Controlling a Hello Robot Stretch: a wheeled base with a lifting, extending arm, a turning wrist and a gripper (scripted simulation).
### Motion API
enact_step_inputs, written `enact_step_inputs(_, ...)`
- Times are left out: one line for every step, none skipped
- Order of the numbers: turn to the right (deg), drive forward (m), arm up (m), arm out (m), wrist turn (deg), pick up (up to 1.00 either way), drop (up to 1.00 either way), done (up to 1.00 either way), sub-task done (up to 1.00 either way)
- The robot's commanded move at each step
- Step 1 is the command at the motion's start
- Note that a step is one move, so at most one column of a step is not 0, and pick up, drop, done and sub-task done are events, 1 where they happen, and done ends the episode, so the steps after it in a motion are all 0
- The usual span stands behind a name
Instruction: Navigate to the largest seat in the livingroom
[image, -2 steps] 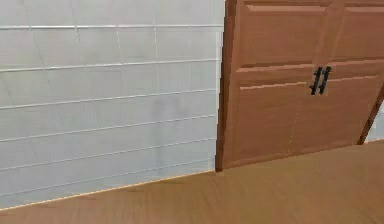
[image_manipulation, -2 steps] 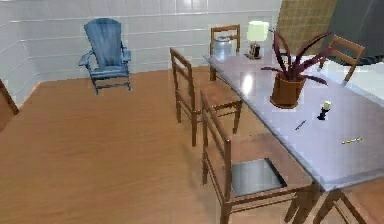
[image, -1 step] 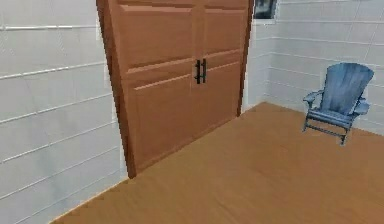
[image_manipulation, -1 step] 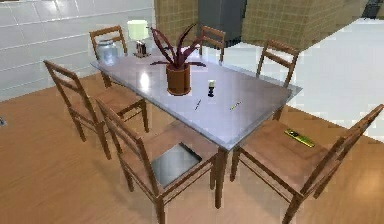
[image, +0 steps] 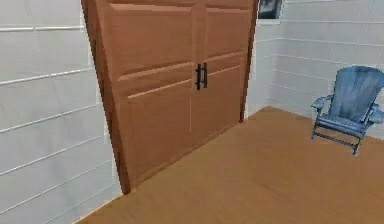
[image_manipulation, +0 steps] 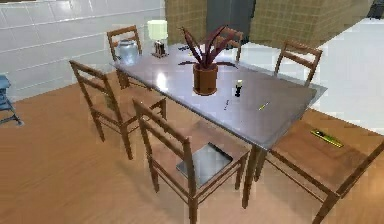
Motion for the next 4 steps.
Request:
enact_step_inputs(27.0,0.00,0.00,0.00,0.0,0.00,0.00,0.00,0.00)
enact_step_inputs(0.0,0.25,0.00,0.00,0.0,0.00,0.00,0.00,0.00)
enact_step_inputs(15.0,0.00,0.00,0.00,0.0,0.00,0.00,0.00,0.00)
enact_step_inputs(0.0,0.20,0.00,0.00,0.0,0.00,0.00,0.00,0.00)
